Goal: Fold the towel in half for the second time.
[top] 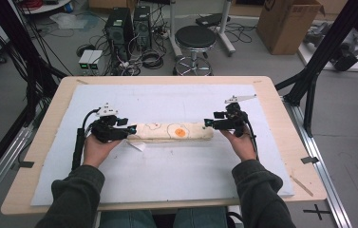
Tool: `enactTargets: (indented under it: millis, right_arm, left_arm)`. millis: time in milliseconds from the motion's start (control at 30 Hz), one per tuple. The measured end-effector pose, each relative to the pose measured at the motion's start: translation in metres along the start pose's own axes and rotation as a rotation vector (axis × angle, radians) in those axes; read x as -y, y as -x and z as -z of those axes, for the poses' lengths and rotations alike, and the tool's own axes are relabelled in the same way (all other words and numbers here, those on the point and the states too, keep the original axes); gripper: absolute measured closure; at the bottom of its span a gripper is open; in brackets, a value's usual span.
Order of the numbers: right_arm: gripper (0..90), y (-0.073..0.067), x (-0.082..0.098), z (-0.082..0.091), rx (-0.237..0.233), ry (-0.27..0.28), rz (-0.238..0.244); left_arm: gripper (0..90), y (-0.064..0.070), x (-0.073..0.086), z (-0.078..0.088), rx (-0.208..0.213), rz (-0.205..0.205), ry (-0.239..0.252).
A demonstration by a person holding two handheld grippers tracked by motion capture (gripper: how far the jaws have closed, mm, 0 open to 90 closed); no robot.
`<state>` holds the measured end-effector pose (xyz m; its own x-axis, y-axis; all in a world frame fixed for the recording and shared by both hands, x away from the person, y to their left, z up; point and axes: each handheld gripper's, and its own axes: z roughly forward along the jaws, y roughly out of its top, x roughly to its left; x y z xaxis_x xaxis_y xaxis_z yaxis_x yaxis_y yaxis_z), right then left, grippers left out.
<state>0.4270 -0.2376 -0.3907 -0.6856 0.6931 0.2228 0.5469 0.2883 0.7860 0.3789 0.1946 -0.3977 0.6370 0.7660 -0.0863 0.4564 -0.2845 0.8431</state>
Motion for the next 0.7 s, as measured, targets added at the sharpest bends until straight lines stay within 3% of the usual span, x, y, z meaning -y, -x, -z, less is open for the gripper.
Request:
enactTargets:
  millis: [700]
  right_arm:
    - [21.3, -0.007, -0.001, 0.006, 0.015, 0.019, 0.011]
  left_arm:
    - [41.2, 0.005, 0.0, 0.013, 0.017, -0.017, 0.005]
